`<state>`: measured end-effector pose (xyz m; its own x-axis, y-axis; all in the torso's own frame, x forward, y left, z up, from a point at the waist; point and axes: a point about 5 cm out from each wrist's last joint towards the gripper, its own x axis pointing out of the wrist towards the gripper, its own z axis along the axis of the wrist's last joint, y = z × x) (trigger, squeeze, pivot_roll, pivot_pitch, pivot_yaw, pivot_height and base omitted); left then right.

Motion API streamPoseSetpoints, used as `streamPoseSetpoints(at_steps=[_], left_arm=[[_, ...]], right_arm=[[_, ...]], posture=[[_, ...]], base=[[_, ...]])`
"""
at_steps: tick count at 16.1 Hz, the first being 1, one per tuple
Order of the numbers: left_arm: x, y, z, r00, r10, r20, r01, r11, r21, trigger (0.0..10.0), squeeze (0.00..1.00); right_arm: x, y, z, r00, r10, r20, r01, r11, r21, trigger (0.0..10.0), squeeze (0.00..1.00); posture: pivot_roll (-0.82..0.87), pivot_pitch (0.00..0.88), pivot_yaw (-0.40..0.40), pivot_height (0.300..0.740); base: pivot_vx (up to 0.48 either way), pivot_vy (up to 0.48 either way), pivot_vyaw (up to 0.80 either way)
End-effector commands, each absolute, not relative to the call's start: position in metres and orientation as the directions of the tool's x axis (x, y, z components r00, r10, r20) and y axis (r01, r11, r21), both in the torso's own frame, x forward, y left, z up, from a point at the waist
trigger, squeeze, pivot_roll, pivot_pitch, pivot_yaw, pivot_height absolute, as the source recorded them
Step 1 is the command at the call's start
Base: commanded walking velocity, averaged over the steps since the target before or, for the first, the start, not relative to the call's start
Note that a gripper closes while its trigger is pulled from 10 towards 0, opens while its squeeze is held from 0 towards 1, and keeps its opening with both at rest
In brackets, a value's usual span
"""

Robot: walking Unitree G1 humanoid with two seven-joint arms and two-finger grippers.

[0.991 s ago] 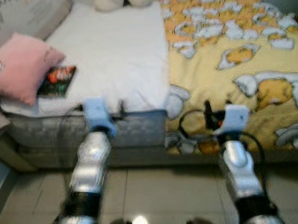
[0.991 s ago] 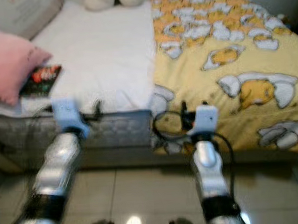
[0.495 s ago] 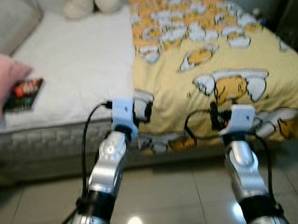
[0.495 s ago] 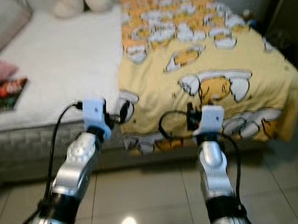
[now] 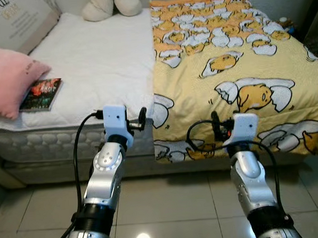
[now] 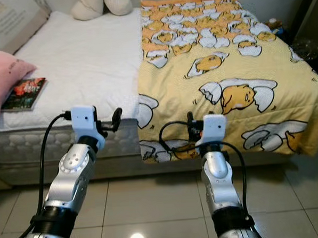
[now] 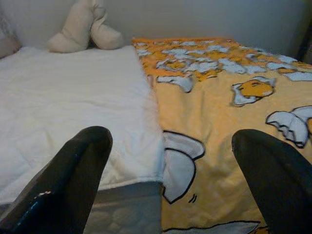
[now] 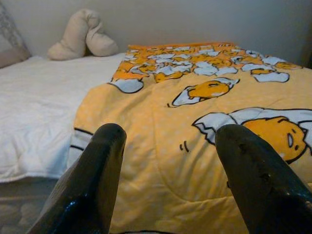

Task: Clean up the room

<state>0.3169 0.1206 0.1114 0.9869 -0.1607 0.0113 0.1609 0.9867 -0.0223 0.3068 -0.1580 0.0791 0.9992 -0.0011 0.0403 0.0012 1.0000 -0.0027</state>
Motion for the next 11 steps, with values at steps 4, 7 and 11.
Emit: streamPoseSetpoints(at_steps=[4, 7, 11], left_arm=[[0.318, 0.114, 0.123, 0.977, -0.207, 0.061, 0.207, 0.978, 0.002, 10.0, 0.0], [0.317, 0.107, 0.125, 0.964, -0.254, 0.074, 0.253, 0.967, 0.022, 10.0, 0.0], [0.319, 0.101, 0.127, 0.958, -0.274, 0.079, 0.273, 0.962, 0.024, 10.0, 0.0]], right_arm=[[0.318, -0.157, 0.083, 0.999, -0.001, 0.033, 0.001, 1.0, -0.01, 10.0, 0.0], [0.32, -0.155, 0.084, 0.999, 0.006, 0.033, -0.005, 1.0, -0.014, 10.0, 0.0], [0.32, -0.155, 0.083, 0.999, -0.001, 0.035, 0.001, 1.0, -0.011, 10.0, 0.0]], posture=[[-0.08, 0.0, 0.046, 0.74], [-0.08, 0.0, 0.056, 0.74], [-0.1, 0.0, 0.065, 0.74]], base=[[0.48, 0.0, 0.0], [0.48, 0.0, 0.0], [0.48, 0.0, 0.0]])
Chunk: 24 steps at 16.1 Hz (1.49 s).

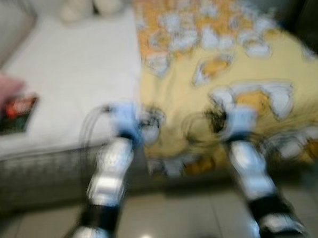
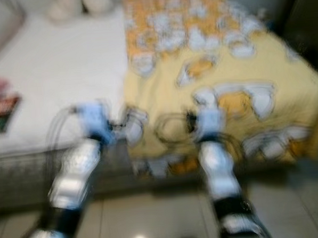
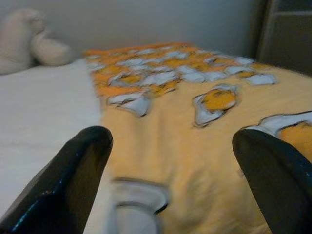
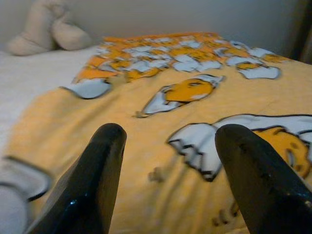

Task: Clean up the room

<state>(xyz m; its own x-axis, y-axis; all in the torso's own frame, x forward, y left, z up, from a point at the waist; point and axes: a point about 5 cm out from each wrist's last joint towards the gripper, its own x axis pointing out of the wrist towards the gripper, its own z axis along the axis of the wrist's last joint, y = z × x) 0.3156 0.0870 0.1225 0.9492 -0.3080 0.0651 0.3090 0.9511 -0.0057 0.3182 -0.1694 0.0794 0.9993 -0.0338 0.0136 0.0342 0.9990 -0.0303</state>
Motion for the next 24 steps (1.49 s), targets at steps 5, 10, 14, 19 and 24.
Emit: streamPoseSetpoints(at_steps=[5, 10, 14, 19, 24], left_arm=[[0.321, 0.096, 0.126, 0.955, -0.288, 0.069, 0.288, 0.958, 0.007, 10.0, 0.0], [0.323, 0.093, 0.127, 0.947, -0.315, 0.066, 0.314, 0.949, 0.023, 10.0, 0.0], [0.326, 0.08, 0.125, 0.926, -0.373, 0.051, 0.372, 0.928, 0.033, 10.0, 0.0], [0.341, 0.067, 0.126, 0.903, -0.429, 0.01, 0.428, 0.904, 0.011, 10.0, 0.0], [0.371, 0.081, 0.116, 0.901, -0.392, -0.187, 0.414, 0.905, 0.096, 10.0, 0.0]], right_arm=[[0.318, -0.157, 0.083, 0.999, -0.006, 0.043, 0.007, 1.0, -0.022, 10.0, 0.0], [0.314, -0.156, 0.079, 0.999, -0.013, 0.037, 0.014, 1.0, -0.015, 10.0, 0.0], [0.312, -0.157, 0.077, 0.999, -0.015, 0.028, 0.015, 1.0, -0.014, 10.0, 0.0], [0.303, -0.158, 0.076, 0.999, 0.003, 0.036, -0.003, 1.0, -0.008, 10.0, 0.0], [0.242, -0.184, 0.062, 0.997, 0.056, -0.056, -0.058, 0.998, -0.036, 10.0, 0.0]], posture=[[-0.12, 0.0, 0.084, 0.74], [-0.13, 0.0, 0.095, 0.74], [-0.13, 0.0, 0.09, 0.74], [-0.16, 0.0, 0.104, 0.74], [-0.27, 0.043, 0.128, 0.74]], base=[[0.48, 0.0, 0.0], [0.48, 0.0, 0.0], [0.48, 0.0, 0.0], [0.48, 0.0, 0.0], [0.096, 0.0, 0.0]])
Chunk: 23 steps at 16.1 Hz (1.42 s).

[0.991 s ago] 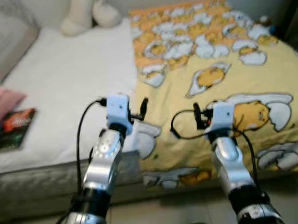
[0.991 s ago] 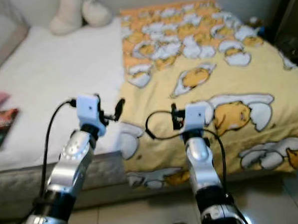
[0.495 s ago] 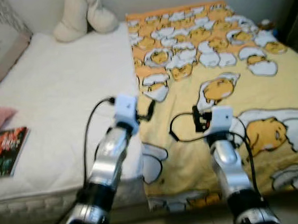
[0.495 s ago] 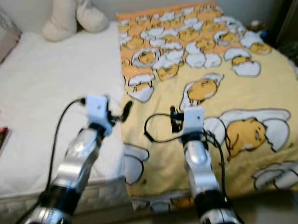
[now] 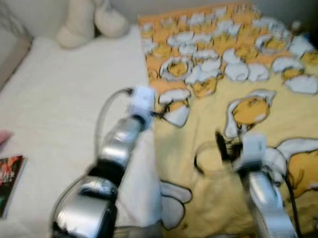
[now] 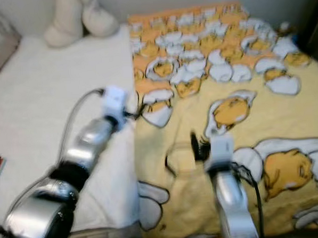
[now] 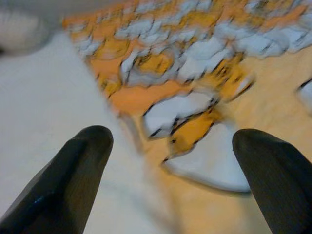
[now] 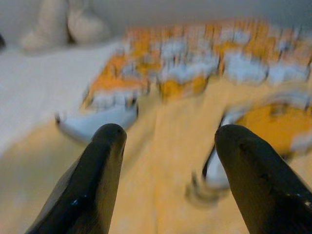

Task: Clean up the room

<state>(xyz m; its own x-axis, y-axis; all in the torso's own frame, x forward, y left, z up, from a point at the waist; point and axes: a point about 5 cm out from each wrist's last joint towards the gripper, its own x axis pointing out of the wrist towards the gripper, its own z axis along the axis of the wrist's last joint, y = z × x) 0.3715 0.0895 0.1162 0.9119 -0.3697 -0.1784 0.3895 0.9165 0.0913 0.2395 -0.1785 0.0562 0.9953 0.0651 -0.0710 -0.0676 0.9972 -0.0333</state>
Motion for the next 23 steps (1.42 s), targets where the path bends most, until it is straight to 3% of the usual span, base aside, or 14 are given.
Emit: streamPoseSetpoints(at_steps=[1, 5, 14, 15, 16, 20, 23], left_arm=[[0.371, 0.081, 0.11, 0.888, -0.4, -0.227, 0.431, 0.897, 0.103, 10.0, 0.0], [0.363, 0.086, 0.083, 0.862, -0.368, -0.349, 0.407, 0.912, 0.045, 10.0, 0.0], [0.351, 0.087, 0.059, 0.854, -0.28, -0.439, 0.29, 0.956, -0.046, 10.0, 0.0], [0.35, 0.087, 0.058, 0.85, -0.286, -0.443, 0.293, 0.955, -0.055, 4.3, 0.0], [0.347, 0.086, 0.054, 0.842, -0.291, -0.454, 0.297, 0.953, -0.059, 0.0, 0.0], [0.34, 0.093, 0.043, 0.83, -0.272, -0.487, 0.325, 0.945, 0.025, 0.0, 0.0], [0.335, 0.1, 0.036, 0.826, -0.266, -0.498, 0.312, 0.95, 0.01, 0.0, 0.0]], right_arm=[[0.228, -0.192, 0.058, 0.996, 0.028, -0.085, -0.032, 0.998, -0.047, 10.0, 0.0], [0.179, -0.191, 0.067, 0.988, 0.006, -0.154, -0.012, 0.999, -0.038, 10.0, 0.0], [0.145, -0.185, 0.08, 0.966, 0.04, -0.255, -0.049, 0.998, -0.031, 10.0, 0.0], [0.145, -0.184, 0.08, 0.965, 0.042, -0.259, -0.051, 0.998, -0.03, 10.0, 0.0], [0.144, -0.183, 0.081, 0.963, 0.045, -0.267, -0.055, 0.998, -0.028, 10.0, 0.0], [0.142, -0.184, 0.08, 0.954, 0.052, -0.294, -0.063, 0.998, -0.027, 10.0, 0.0], [0.146, -0.182, 0.082, 0.954, 0.068, -0.292, -0.074, 0.997, -0.009, 10.0, 0.0]], posture=[[-0.29, 0.074, 0.133, 0.74], [-0.39, 0.183, 0.133, 0.74], [-0.43, 0.265, 0.091, 0.74], [-0.43, 0.265, 0.091, 0.74], [-0.43, 0.267, 0.087, 0.74], [-0.43, 0.266, 0.077, 0.74], [-0.41, 0.264, 0.069, 0.74]], base=[[0.0, 0.0, 0.0], [0.0, 0.0, 0.0], [0.0, 0.0, 0.0], [0.0, 0.0, 0.0], [0.0, 0.0, 0.0], [0.0, 0.0, 0.0], [0.0, 0.0, 0.0]])
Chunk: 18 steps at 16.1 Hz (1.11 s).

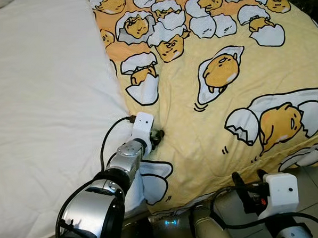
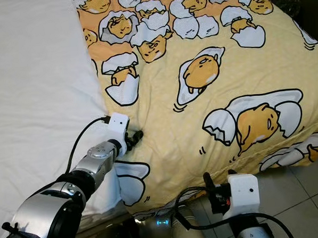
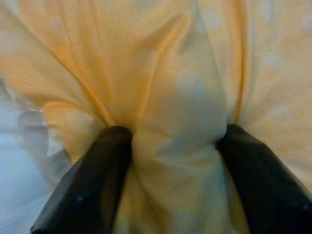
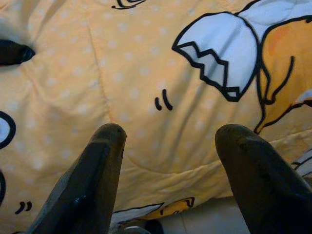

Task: Clean up the room

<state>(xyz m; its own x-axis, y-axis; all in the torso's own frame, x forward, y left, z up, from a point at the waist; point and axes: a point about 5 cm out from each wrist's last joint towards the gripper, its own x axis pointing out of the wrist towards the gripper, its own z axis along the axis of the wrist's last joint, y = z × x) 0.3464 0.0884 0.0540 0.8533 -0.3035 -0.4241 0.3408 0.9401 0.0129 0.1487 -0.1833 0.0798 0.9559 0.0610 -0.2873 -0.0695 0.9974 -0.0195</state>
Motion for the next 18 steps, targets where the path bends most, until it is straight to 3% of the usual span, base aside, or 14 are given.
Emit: streamPoseSetpoints(at_steps=[1, 18], left_arm=[[0.3342, 0.102, 0.0345, 0.828, -0.266, -0.494, 0.304, 0.953, -0.003, 0.0, 0.0], [0.3335, 0.1049, 0.0333, 0.83, -0.262, -0.492, 0.289, 0.957, -0.023, 0.0, 0.0]], right_arm=[[0.1464, -0.1797, 0.0808, 0.95, 0.098, -0.298, -0.098, 0.995, 0.016, 10.0, 0.0], [0.1458, -0.176, 0.0774, 0.94, 0.132, -0.315, -0.132, 0.991, 0.022, 10.0, 0.0]], posture=[[-0.4, 0.261, 0.064, 0.74], [-0.39, 0.257, 0.061, 0.74]], base=[[0.0, 0.0, 0.0], [0.0, 0.0, 0.0]])
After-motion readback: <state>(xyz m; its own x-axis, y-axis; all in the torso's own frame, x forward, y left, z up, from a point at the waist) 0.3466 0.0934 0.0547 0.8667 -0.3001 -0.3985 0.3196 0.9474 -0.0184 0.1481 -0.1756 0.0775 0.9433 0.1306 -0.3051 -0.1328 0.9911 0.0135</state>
